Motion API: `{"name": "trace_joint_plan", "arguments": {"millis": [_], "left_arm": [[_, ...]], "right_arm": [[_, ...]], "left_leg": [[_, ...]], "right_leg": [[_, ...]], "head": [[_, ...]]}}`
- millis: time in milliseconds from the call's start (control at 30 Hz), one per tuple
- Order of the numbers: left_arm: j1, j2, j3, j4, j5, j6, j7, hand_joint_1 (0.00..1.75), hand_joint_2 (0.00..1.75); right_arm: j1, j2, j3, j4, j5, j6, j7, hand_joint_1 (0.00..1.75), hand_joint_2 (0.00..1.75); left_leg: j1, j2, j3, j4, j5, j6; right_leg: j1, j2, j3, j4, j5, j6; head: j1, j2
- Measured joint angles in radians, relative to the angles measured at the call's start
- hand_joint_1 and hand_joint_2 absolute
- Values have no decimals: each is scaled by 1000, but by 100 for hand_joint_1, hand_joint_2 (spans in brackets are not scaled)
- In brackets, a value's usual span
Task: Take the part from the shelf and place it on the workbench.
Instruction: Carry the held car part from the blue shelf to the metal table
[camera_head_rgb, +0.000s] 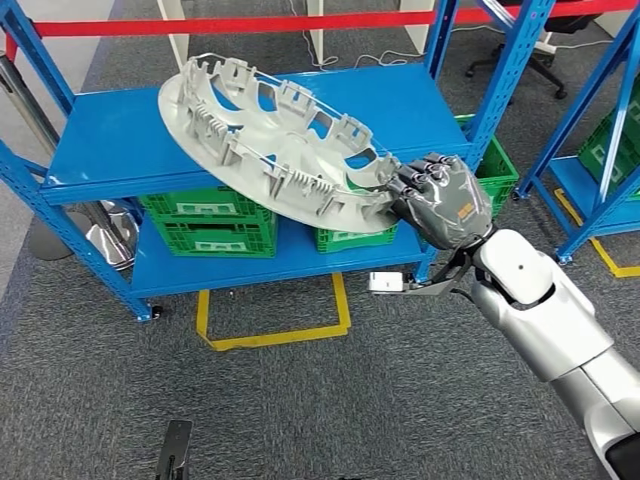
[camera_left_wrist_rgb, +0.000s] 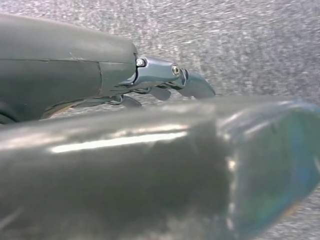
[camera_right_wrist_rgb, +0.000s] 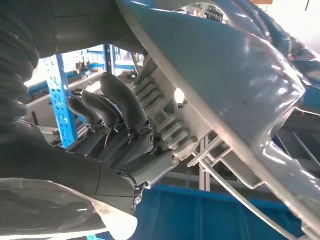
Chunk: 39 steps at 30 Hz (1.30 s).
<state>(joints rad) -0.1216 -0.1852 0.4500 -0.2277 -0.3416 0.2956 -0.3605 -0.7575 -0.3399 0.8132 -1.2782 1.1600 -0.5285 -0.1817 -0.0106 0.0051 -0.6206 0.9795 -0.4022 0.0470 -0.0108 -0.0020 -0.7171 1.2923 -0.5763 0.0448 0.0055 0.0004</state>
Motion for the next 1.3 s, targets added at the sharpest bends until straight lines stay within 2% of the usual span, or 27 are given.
{"name": "trace_joint_plan", "arguments": {"millis": [33, 67, 100, 133, 200, 267, 300, 333, 400, 433, 467, 500, 533, 600, 667, 700, 767, 800, 867, 933, 967, 1000, 1033, 1100, 1167, 1233, 1300], "left_arm": [[0, 0, 0, 0, 0, 0, 0, 0, 0], [1, 0, 0, 0, 0, 0, 0, 0, 0], [1, 0, 0, 0, -1, 0, 0, 0, 0], [2, 1, 0, 0, -1, 0, 0, 0, 0], [3, 1, 0, 0, -1, 0, 0, 0, 0], [6, 3, 0, 0, -1, 0, 0, 0, 0], [8, 4, 0, 1, -1, 0, 0, 0, 0], [10, 4, 0, 1, -1, 0, 0, 0, 0], [12, 5, 0, 1, 0, -1, -1, 0, 0], [11, 5, 0, 1, 0, -2, -1, 0, 0], [11, 6, 0, 1, 0, -3, -2, 0, 0], [11, 6, 0, 1, 0, -3, -2, 0, 0], [11, 6, 0, 1, 0, -4, -2, 0, 0], [10, 6, 0, 1, 0, -4, -2, 0, 0], [9, 8, 0, 1, 1, -4, -2, 0, 0], [8, 8, 0, 1, 1, -2, -2, 0, 0], [8, 8, 0, 1, 3, 4, -3, 0, 0], [9, 8, 0, 1, 4, 8, -4, 0, 0], [9, 7, 0, 1, 8, 15, -9, 0, 0], [9, 6, 1, 1, 10, 18, -15, 0, 0], [9, 6, 1, 1, 10, 18, -16, 0, 0], [9, 6, 1, 1, 11, 18, -17, 0, 0], [9, 6, 1, 1, 11, 19, -17, 0, 0], [7, 5, 1, 1, 11, 19, -18, 0, 0], [3, 2, 1, 1, 11, 20, -20, 0, 0], [1, -1, 1, 1, 11, 21, -23, 0, 0], [1, -1, 1, 1, 11, 22, -25, 0, 0]], "right_arm": [[4, 0, 0, 0, 0, -1, 0, 175, 175], [7, 0, 0, -1, 0, -2, 0, 175, 175], [9, -1, 0, -3, 0, -2, 0, 175, 175], [11, -1, -1, -7, 0, -3, 0, 175, 175], [15, -1, -3, -14, 0, -6, -1, 175, 175], [18, -1, -4, -17, 0, -11, -1, 175, 175], [18, -1, -5, -17, 1, -13, -1, 175, 175], [18, -1, -5, -18, 1, -15, -1, 175, 175], [18, -1, -5, -20, 1, -15, -2, 175, 175], [19, -1, -5, -20, 1, -15, -2, 175, 175], [19, -1, -5, -20, 1, -15, -2, 175, 175], [20, -1, -5, -20, 1, -15, -2, 175, 175], [20, -1, -5, -21, 1, -15, -2, 175, 175], [20, -1, -5, -22, 2, -15, -2, 175, 175], [21, -2, -6, -24, 2, -15, -4, 175, 175], [21, -2, -7, -25, 2, -16, -6, 175, 175], [23, -3, -7, -25, 2, -16, -9, 175, 175], [25, -5, -7, -25, 1, -17, -11, 175, 175], [28, -9, -7, -25, 0, -18, -16, 175, 175], [29, -10, -7, -24, 0, -19, -21, 175, 175], [29, -10, -7, -24, 1, -19, -22, 175, 175], [30, -10, -7, -24, 2, -19, -23, 175, 175], [31, -10, -6, -23, 3, -19, -23, 175, 175], [30, -10, -7, -22, 6, -19, -23, 175, 175], [28, -11, -8, -22, 8, -19, -23, 175, 175], [27, -12, -10, -21, 8, -19, -23, 175, 175], [26, -12, -10, -19, 10, -19, -22, 175, 175]], "left_leg": [[1, 0, -19, 4, 12, -3], [3, 0, -36, 10, 23, -7], [3, -1, -53, 17, 31, -12], [2, -1, -66, 25, 40, -17], [0, -2, -80, 33, 57, -26], [1, -4, -89, 35, 69, -35], [2, -5, -96, 45, 50, -42], [4, -5, -106, 73, 13, -48], [8, -6, -128, 187, -98, -59], [10, -6, -136, 256, -140, -62], [11, -6, -137, 311, -158, -63], [12, -6, -127, 339, -154, -63], [12, -6, -102, 331, -133, -60], [10, -7, -10, 221, -94, -47], [6, -9, 82, 81, -101, -35], [2, -10, 105, 40, -109, -30], [0, -9, 104, 13, -97, -23], [0, -7, 98, 6, -86, -18], [3, -4, 83, -6, -66, -6], [0, -3, 63, -5, -51, 1], [-1, -3, 54, -3, -44, 2], [-2, -4, 45, -1, -38, 2], [-3, -8, 37, 2, -33, 1], [-2, -18, 22, 11, -26, -3], [-1, -28, 8, 18, -19, -11], [2, -41, -2, 21, -7, -21], [0, -52, -10, 26, -5, -32]], "right_leg": [[-1, 0, 30, -17, 30, 2], [-2, 0, 75, -66, 56, 4], [-3, -1, 131, -135, 60, 6], [-2, 1, 181, -204, 50, 4], [1, 4, 225, -280, 19, -4], [1, 3, 209, -282, 28, -20], [0, 2, 201, -279, 38, -30], [-2, 1, 189, -279, 51, -40], [-2, 0, 165, -278, 75, -50], [-2, 0, 151, -277, 86, -51], [-1, 0, 137, -276, 97, -51], [0, 0, 122, -275, 108, -50], [1, 0, 109, -274, 118, -48], [4, 0, 88, -273, 134, -43], [6, -1, 77, -273, 151, -34], [5, -2, 73, -276, 161, -27], [1, -2, 64, -286, 178, -16], [0, -2, 55, -285, 173, -12], [0, 0, 24, -230, 115, -6], [0, 1, -16, -102, 35, -2], [0, 1, -30, -42, 13, -1], [0, 1, -32, -9, 12, 0], [1, 1, -12, -19, 29, -1], [1, 19, 76, -143, 72, -9], [0, 50, 159, -268, 85, -18], [2, 56, 181, -300, 82, -20], [-2, 35, 179, -307, 90, -25]], "head": [[0, 0], [0, 0], [1, 0], [0, 0], [1, 0], [1, 0], [0, 0], [-2, 0], [-5, 0], [-5, 0], [-5, 0], [-5, 0], [-5, 0], [-5, 0], [-4, 0], [-4, 0], [-4, 0], [-4, 0], [0, 0], [2, 0], [2, 0], [2, 0], [2, 0], [2, 0], [1, 0], [1, 0], [1, 0]]}}
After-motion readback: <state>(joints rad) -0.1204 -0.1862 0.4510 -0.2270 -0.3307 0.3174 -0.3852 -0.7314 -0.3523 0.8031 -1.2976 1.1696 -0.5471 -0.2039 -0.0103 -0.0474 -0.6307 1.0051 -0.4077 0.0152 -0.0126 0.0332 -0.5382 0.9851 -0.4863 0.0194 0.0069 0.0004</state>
